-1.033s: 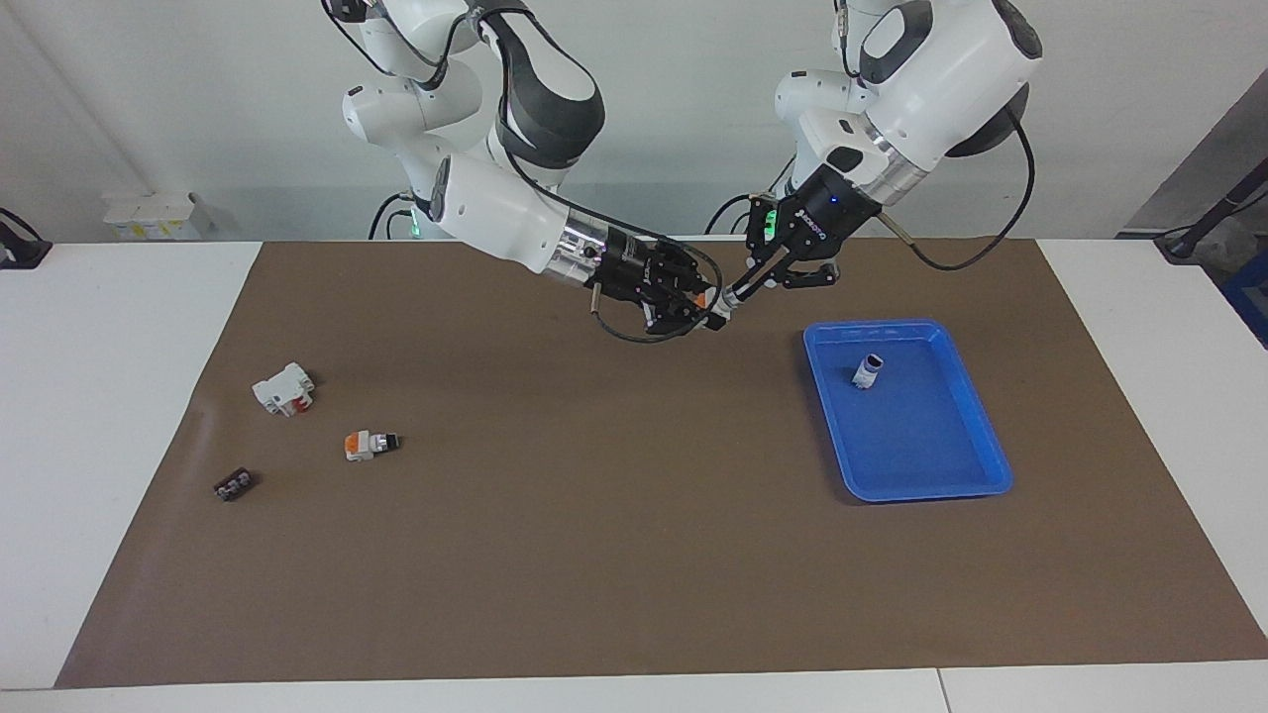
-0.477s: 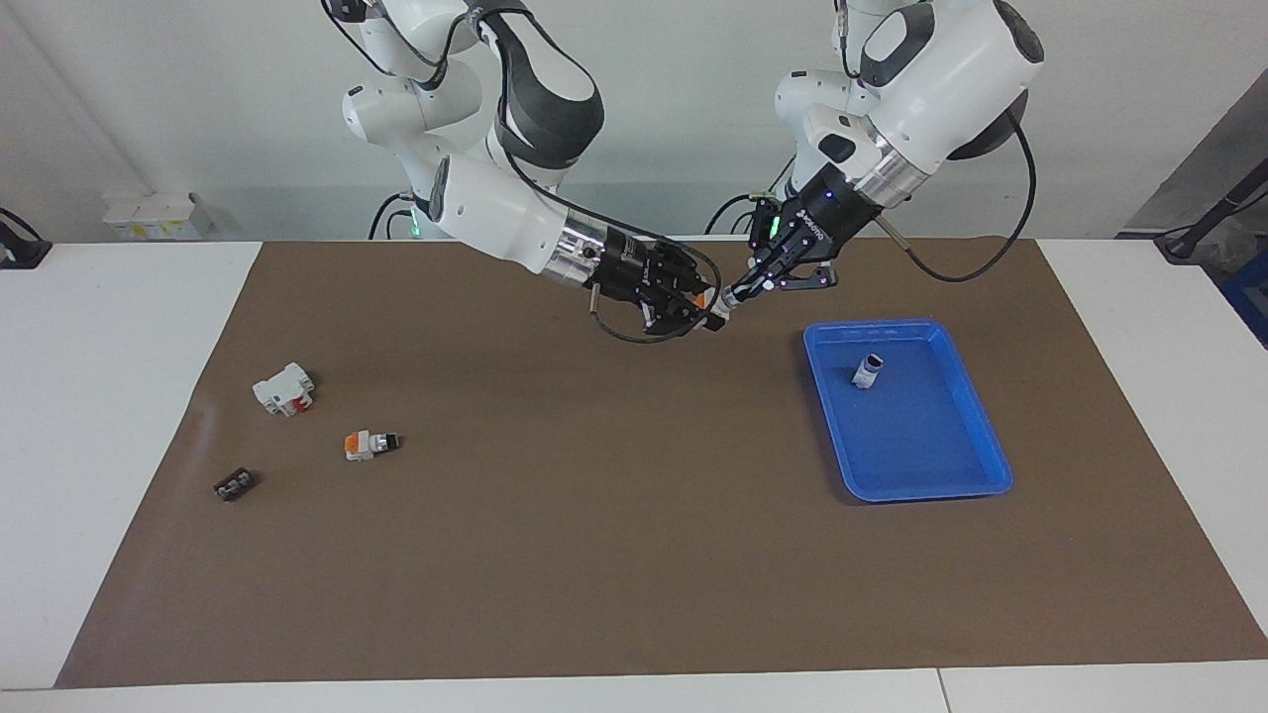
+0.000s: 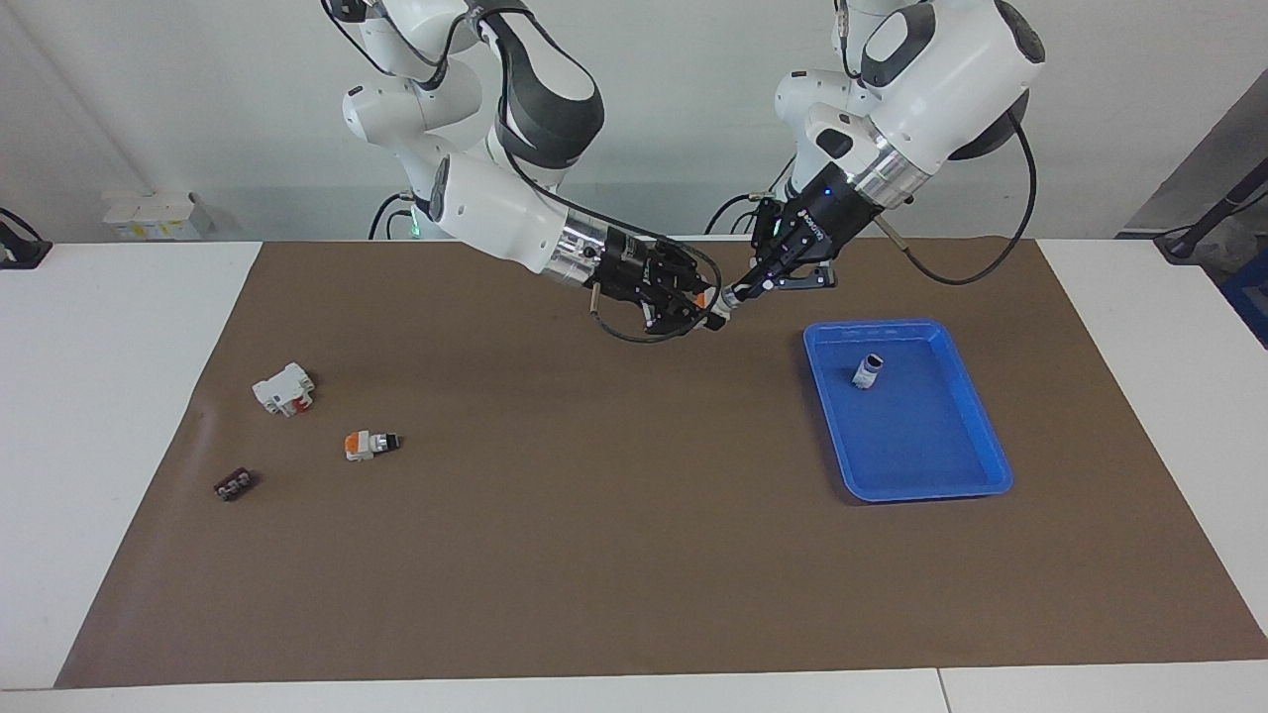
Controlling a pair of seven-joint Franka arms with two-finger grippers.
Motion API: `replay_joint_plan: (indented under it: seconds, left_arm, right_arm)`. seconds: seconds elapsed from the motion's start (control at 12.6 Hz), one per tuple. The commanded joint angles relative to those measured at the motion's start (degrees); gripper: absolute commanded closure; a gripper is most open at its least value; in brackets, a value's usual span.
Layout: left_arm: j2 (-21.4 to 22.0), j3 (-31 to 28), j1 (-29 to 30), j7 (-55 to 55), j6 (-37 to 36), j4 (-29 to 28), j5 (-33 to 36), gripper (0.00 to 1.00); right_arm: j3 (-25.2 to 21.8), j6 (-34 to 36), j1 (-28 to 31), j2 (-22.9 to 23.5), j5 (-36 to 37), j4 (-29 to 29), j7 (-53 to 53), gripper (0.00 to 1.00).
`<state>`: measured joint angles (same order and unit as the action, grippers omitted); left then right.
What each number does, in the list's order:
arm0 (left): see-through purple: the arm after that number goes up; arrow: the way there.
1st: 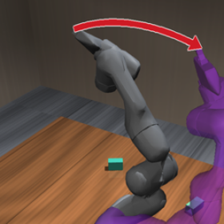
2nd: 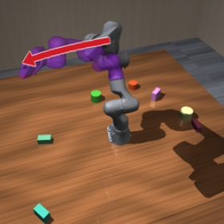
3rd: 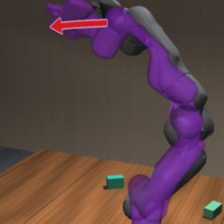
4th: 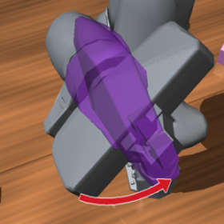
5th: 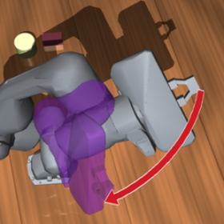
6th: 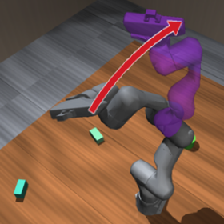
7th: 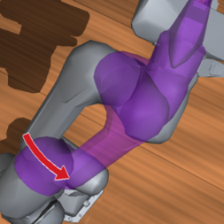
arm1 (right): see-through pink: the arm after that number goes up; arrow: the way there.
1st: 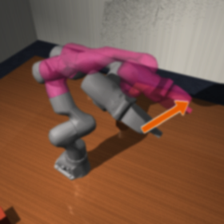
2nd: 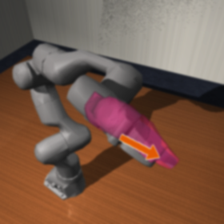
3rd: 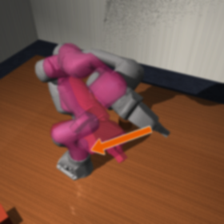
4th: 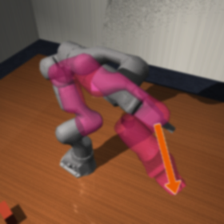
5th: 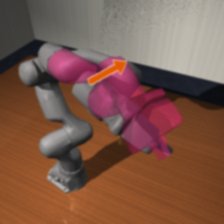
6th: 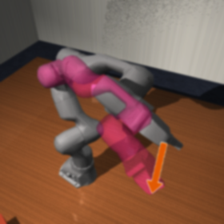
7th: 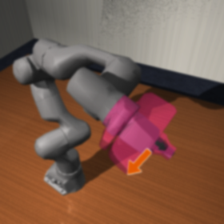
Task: Turn and place switch with both arms
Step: 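Open the right gripper and pull it back from the switch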
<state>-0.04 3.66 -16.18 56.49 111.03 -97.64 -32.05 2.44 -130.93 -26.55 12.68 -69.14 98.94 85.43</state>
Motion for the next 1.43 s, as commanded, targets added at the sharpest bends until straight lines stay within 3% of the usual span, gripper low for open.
replay_joint_plan:
  seconds: [0.0,0.24,0.32,0.4,0.48,0.79,1.03,1.35]
  left_arm:
    - [1.6,-0.8,0.1,2.3,0.7,-1.4,1.5,1.00]
    - [1.8,-0.9,0.2,2.4,0.7,-1.7,1.7,1.00]
    - [1.8,-0.9,0.2,2.3,0.6,-1.6,1.7,1.00]
    - [1.9,-0.9,0.1,2.2,0.8,-1.4,1.7,1.00]
    - [1.8,-0.9,0.2,2.1,1.2,-0.7,1.7,1.00]
    - [3.4,-0.9,-0.5,1.4,2.1,-4.2,6.0,1.00]
    - [3.9,-0.9,-0.1,1.2,3.4,-5.7,9.7,1.00]
    - [5.7,-0.9,0.2,1.3,4.4,-10.1,18.0,1.00]
  right_arm:
    - [0.0,0.5,0.4,-1.0,-0.4,0.8,0.7,1.00]
    - [0.0,0.5,0.4,-1.0,-0.4,0.8,0.7,1.00]
    - [0.0,0.5,0.4,-1.0,-0.4,0.8,0.7,0.87]
    - [-0.1,0.5,0.4,-1.3,-0.1,0.8,0.5,0.48]
    - [-0.1,0.7,0.4,-1.7,1.2,0.8,0.4,0.00]
    - [-0.2,1.4,1.1,-5.6,8.4,2.4,0.4,0.00]
    - [-0.4,2.7,2.1,-10.0,20.9,3.3,0.6,0.00]
    - [-0.5,5.4,5.8,-12.0,37.6,2.8,-4.1,0.00]
